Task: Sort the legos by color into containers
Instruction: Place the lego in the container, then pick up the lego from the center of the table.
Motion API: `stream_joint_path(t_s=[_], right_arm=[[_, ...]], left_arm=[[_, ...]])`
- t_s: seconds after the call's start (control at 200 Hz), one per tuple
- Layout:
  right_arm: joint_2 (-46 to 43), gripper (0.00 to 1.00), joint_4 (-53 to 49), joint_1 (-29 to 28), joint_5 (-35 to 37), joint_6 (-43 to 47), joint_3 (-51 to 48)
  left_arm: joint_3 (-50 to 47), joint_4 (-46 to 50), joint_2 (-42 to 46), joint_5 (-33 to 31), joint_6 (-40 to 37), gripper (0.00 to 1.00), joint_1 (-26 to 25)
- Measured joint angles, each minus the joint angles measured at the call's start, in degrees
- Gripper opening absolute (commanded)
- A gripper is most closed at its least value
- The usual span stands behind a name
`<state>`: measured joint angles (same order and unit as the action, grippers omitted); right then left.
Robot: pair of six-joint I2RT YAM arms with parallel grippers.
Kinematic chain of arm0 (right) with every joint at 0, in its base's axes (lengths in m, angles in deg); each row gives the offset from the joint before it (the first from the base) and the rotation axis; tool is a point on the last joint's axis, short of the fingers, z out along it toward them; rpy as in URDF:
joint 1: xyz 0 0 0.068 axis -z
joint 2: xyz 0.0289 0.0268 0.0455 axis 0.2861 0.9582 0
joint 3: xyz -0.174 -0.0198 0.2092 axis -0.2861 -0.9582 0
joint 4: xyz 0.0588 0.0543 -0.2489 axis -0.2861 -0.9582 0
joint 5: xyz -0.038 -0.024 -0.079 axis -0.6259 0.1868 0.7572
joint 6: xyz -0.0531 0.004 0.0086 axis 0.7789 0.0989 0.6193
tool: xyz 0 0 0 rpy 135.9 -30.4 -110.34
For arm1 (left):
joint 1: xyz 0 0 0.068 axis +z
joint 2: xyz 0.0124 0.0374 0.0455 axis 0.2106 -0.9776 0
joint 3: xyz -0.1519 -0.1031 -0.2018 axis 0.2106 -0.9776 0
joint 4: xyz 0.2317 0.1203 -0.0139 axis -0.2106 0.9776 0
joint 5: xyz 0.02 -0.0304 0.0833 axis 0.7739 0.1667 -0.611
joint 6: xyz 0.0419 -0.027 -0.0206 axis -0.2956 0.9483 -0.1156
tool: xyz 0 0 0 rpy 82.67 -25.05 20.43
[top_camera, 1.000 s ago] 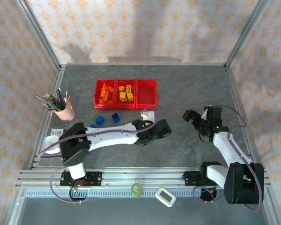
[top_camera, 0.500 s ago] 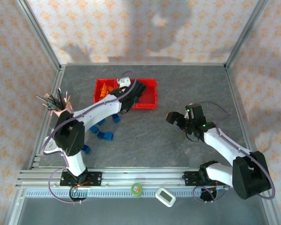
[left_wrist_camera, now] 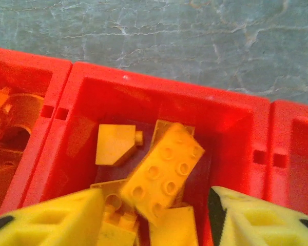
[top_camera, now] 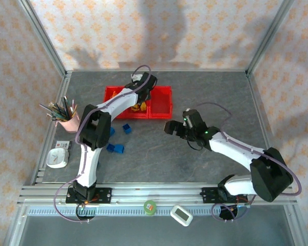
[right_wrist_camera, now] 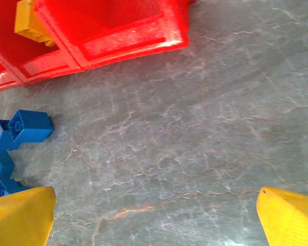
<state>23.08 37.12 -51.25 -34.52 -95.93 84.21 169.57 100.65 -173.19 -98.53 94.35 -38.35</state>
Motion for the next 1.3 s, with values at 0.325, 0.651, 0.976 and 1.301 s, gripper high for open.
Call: stream_joint_path(t_s=[0.325,0.651,0.976,1.301], right_arm=[[3.98,1.0,-0.5,-6.84,4.74,2.93,7.3],[10.64,1.0,-2.12,-15.74,10.1,7.45,15.15],[21.57,0.93,-0.81,-23.91,12.13,15.23,23.5],[31.89,0.87,1.92,-25.59,11.37,20.94,29.27]], left_arm=[[-7.8,-0.13,12.68,5.81,-1.29,0.75,-0.04],[-31.45,-4.35,41.57,11.87,-1.03,0.91,-0.04],[-47.1,-1.22,59.65,12.83,2.08,1.0,-0.04],[-50.42,5.64,69.37,8.28,7.74,1.0,-0.04]])
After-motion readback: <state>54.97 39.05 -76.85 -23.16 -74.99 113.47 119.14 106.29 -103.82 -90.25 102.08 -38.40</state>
